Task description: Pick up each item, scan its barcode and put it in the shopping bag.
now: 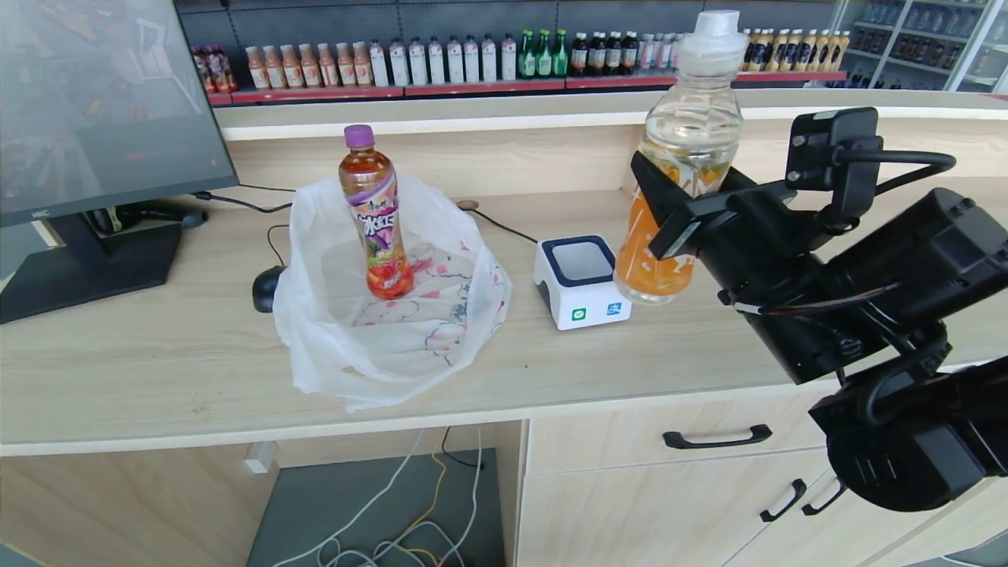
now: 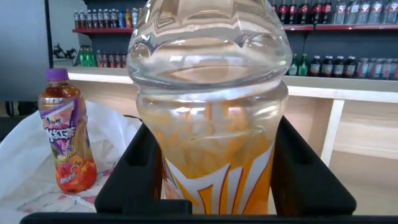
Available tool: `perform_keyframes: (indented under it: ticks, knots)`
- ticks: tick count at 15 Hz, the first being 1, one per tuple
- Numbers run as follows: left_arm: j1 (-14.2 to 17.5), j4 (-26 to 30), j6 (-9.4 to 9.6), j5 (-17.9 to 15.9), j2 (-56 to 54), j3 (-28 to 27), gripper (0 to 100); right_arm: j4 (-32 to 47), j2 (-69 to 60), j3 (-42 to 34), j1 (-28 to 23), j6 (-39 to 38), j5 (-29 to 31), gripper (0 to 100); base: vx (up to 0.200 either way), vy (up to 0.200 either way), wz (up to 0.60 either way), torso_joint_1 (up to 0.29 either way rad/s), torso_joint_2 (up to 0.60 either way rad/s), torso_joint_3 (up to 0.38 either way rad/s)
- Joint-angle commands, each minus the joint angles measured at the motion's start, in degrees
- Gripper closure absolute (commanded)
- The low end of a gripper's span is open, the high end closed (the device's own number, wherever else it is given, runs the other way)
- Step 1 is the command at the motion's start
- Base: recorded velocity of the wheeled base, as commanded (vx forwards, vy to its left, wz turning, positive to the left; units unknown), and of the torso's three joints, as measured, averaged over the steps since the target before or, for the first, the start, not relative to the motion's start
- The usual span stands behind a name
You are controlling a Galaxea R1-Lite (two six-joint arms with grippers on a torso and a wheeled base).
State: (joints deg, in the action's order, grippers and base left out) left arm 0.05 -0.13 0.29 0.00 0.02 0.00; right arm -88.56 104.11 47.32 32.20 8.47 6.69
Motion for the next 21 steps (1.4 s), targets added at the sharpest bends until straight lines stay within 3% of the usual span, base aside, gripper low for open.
perform_keyframes:
  ticks: [1,6,21]
  knots:
    - [0.04,0.05,0.06,0.00,-0.02,0.00,0,-0.47,0.83,0.40,-0.55,-0.65,0.16,100,0.000,0.000,0.00,0.000,0.00,0.000]
    - [0.04,-0.04,-0.20,0.09,-0.02,0.00,0,-0.82,0.75,1.98,-1.08,-3.81,5.35,100,0.000,0.000,0.00,0.000,0.00,0.000]
    - [0.04,-0.04,-0.20,0.09,-0.02,0.00,0,-0.82,0.13,3.92,-1.08,-3.90,5.44,100,0.000,0.200,0.00,0.000,0.00,0.002]
